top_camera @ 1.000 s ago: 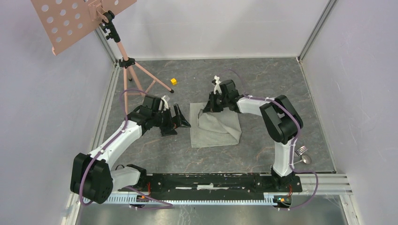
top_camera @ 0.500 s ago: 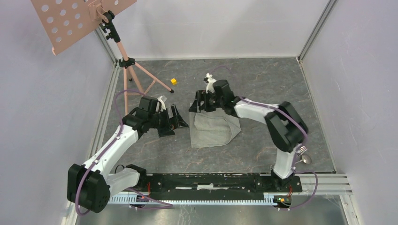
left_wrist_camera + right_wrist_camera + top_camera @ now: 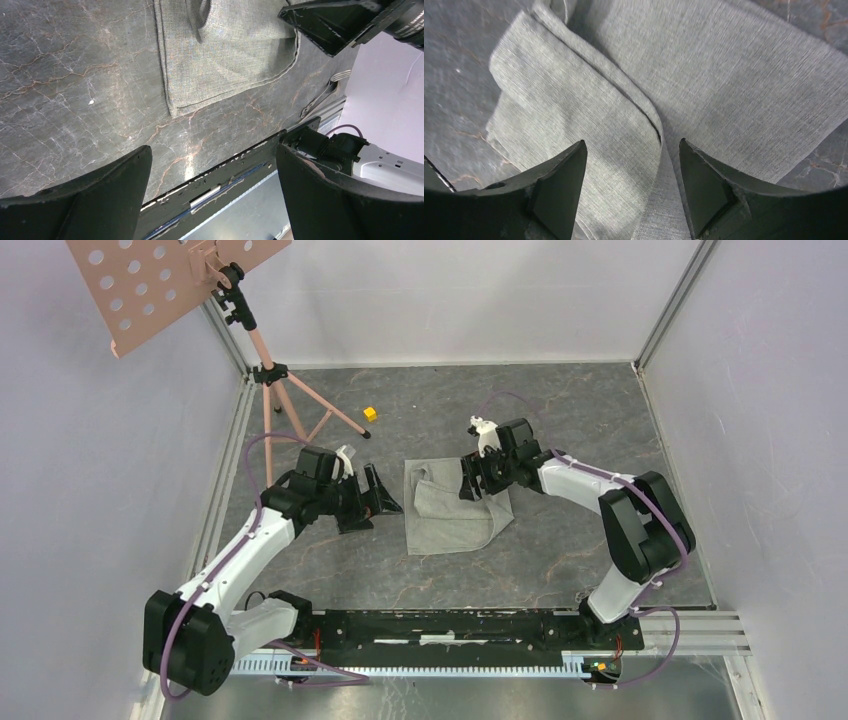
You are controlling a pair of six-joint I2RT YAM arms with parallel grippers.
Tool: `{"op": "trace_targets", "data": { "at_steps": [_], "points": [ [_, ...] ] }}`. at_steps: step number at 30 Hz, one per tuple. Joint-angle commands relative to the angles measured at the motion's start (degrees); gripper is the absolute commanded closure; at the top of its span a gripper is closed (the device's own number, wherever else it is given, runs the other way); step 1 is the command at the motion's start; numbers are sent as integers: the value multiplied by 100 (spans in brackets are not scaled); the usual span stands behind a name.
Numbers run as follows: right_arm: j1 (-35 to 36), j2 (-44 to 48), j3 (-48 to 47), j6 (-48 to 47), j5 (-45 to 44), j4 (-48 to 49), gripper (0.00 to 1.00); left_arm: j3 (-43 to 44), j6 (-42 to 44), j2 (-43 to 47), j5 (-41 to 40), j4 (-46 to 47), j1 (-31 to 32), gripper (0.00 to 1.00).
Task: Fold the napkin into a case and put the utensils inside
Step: Fold the rectangle-folded napkin at the center of the board.
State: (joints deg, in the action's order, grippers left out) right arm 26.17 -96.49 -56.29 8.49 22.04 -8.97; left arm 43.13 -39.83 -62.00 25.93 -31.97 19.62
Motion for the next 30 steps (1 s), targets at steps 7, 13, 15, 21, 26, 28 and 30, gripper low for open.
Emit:
{"op": "trace_targets", "data": {
  "at_steps": [7, 13, 15, 21, 26, 28, 30],
  "points": [
    [58, -18, 241, -804, -104, -55, 43, 15, -254, 186, 140, 103, -10, 0],
    [237, 68, 272, -799, -103, -48, 74, 35, -254, 215, 148, 106, -12, 0],
    [293, 195, 331, -758, -54, -150, 90, 61, -237, 176, 140, 104, -11, 0],
    [494, 1333, 1342, -466, 530, -178, 97, 186, -217, 61, 104, 166, -18, 0],
    [493, 2076, 2317, -445, 1079, -82, 67, 369, -126, -261, 77, 274, -14, 0],
    [485, 2247, 2434, -424, 1243, -35, 47, 485, -4, -493, -14, 287, -11, 0],
    [485, 2414, 2298, -247, 1174, 137, 35, 650, 130, -769, -80, 270, -13, 0]
  ]
}}
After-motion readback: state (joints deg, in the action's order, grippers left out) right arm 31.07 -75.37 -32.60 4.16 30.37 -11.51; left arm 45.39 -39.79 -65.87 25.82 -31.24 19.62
